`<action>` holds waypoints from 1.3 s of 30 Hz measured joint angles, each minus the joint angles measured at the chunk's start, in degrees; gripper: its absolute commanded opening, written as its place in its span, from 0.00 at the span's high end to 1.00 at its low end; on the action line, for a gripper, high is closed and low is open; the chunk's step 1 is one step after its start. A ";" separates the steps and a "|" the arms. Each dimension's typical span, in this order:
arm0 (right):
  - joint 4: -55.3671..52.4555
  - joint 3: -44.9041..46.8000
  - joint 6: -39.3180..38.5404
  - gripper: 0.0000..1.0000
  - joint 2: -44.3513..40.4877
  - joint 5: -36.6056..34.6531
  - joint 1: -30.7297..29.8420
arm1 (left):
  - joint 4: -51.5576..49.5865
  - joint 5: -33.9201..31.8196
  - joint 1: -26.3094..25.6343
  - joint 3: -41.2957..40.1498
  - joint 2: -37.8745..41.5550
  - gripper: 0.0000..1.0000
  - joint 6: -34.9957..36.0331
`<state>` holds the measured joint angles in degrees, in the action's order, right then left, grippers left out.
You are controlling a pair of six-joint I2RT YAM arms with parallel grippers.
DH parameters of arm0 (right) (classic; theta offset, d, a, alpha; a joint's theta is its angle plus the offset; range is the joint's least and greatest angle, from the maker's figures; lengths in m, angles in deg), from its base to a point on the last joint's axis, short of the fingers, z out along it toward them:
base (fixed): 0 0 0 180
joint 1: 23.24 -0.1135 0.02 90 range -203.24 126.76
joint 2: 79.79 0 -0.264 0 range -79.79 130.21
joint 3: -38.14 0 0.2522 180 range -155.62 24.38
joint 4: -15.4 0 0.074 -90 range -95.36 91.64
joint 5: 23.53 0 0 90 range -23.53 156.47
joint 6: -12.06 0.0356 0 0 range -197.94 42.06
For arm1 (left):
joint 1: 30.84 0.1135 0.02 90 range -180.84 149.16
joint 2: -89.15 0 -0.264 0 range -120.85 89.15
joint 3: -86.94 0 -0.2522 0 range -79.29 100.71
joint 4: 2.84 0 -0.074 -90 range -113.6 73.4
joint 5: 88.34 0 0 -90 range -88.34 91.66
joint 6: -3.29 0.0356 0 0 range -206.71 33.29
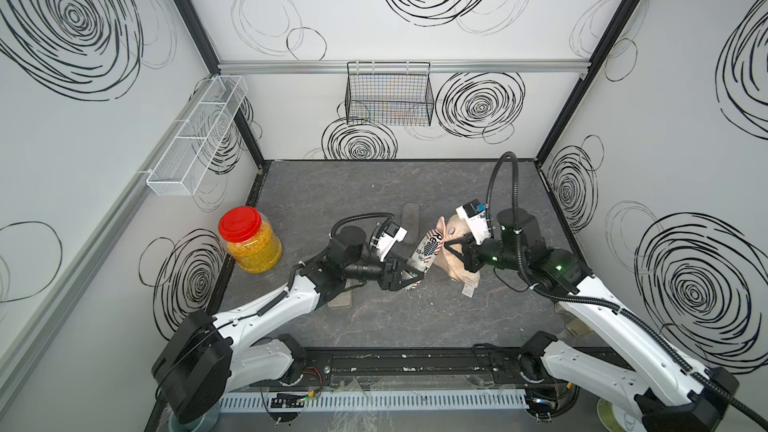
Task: Wipe the eyeglass case
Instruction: Wipe the dirt from the eyeglass case.
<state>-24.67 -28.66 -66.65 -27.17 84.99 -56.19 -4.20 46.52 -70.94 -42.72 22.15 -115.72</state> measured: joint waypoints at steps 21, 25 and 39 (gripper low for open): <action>-1.73 -8.26 1.86 0.96 7.82 26.58 14.14 | -31.71 -69.96 -35.69 16.61 -11.32 0.49 29.05; -3.50 -8.13 0.46 0.96 10.34 26.95 9.94 | -32.06 -75.25 -37.20 16.70 -11.78 0.49 31.58; -4.13 -6.97 -1.40 0.96 21.22 29.11 4.61 | -31.67 -78.75 -37.44 16.81 -9.49 0.49 34.93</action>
<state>-28.80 -35.63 -68.05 -5.95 114.11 -51.57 -35.87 -32.23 -108.38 -25.91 12.66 -80.79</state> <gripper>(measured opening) 0.117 0.620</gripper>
